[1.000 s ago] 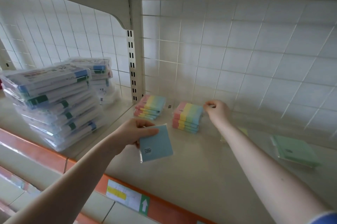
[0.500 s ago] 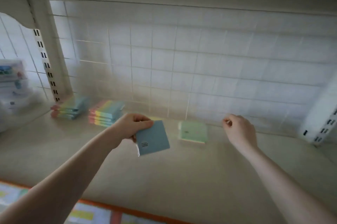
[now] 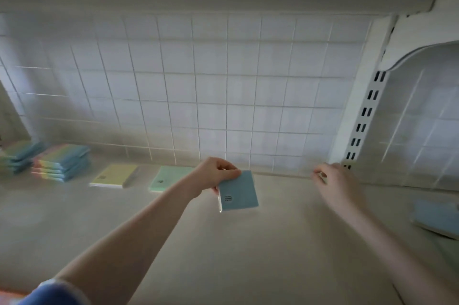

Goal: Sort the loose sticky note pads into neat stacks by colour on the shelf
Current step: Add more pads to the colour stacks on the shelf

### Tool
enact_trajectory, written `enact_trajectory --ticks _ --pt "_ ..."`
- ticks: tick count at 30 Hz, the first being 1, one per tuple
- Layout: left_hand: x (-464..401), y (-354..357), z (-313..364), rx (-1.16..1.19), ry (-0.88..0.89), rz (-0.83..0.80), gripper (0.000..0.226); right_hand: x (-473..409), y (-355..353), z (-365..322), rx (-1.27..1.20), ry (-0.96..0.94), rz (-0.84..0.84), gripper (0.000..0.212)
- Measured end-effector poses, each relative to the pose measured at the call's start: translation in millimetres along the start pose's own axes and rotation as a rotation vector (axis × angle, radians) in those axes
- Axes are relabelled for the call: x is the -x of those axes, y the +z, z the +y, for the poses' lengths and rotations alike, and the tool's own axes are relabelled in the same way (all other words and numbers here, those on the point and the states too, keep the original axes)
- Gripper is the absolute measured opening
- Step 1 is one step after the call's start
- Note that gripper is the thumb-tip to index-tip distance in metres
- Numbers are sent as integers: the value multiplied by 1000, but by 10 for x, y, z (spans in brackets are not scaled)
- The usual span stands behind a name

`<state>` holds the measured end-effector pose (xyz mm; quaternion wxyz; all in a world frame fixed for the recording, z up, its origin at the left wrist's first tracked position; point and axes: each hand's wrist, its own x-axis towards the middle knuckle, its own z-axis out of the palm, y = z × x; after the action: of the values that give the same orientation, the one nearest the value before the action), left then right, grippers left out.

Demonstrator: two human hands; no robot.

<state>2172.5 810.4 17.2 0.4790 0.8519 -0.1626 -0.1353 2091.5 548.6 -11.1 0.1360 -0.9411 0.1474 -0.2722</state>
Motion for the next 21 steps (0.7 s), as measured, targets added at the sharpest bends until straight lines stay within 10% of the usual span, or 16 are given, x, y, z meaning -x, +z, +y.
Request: enact_trajectory --ticks 21 --pt "-130 209 -369 -704 274 -36 63 70 73 119 -68 92 -68 14"
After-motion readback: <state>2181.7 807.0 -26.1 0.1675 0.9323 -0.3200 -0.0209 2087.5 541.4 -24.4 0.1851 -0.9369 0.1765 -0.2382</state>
